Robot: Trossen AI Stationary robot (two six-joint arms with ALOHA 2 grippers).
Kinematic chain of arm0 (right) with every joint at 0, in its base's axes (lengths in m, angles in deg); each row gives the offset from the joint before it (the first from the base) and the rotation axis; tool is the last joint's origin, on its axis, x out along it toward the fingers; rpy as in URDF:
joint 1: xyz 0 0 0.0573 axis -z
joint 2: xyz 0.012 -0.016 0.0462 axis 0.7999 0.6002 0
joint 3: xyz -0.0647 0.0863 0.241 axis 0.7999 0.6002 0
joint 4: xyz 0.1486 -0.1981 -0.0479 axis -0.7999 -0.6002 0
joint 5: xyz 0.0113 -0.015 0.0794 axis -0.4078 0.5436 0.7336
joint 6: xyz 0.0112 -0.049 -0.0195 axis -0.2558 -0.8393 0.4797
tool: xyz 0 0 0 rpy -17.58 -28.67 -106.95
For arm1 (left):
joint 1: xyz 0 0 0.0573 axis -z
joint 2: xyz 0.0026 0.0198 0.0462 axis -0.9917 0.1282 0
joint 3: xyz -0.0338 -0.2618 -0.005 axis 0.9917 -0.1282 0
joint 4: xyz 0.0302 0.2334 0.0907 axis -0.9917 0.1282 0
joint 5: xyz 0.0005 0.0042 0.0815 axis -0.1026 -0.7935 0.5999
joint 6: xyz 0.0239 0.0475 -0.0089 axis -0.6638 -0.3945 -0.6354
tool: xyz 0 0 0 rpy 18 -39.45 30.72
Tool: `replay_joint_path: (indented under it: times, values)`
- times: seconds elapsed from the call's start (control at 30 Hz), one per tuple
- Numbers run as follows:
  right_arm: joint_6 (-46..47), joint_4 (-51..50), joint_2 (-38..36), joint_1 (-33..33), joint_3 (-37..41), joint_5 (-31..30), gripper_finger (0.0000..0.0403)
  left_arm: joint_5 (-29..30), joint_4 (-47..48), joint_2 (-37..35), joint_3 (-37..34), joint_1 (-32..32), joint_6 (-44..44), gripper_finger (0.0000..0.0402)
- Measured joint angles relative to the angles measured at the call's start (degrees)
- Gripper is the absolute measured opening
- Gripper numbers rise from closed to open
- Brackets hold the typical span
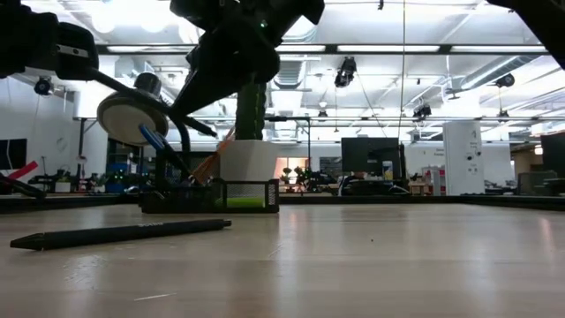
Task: Pick and place office supplies into organizer
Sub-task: Put the right black pen into the black desk organizer
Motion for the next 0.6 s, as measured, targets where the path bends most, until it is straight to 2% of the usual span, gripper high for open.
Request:
replay_joint_path:
  times: [0.2,0.33,0.47,0.6]
  values:
    - [2.9,-0.2,-1.8,-0.2,0.1,-3.6,0.0013,0.3,-0.3,0.0,0.1,0.0,-0.1,0.0059]
    - [4.1,-0.7,-4.2,-1.3,0.1,-4.6,0.0013,3.7,-1.0,-0.1,0.3,0.0,-0.9,0.0059]
    - [3.9,-0.3,-7.0,-3.0,0.2,-9.2,0.0013,8.2,-7.5,-0.1,0.3,0.0,-6.1,0.0059]
    - [2.8,0.1,-9.2,-3.9,0.2,-12.8,0.0013,8.8,-13.1,0.0,0.2,0.0,-12.5,0.0059]
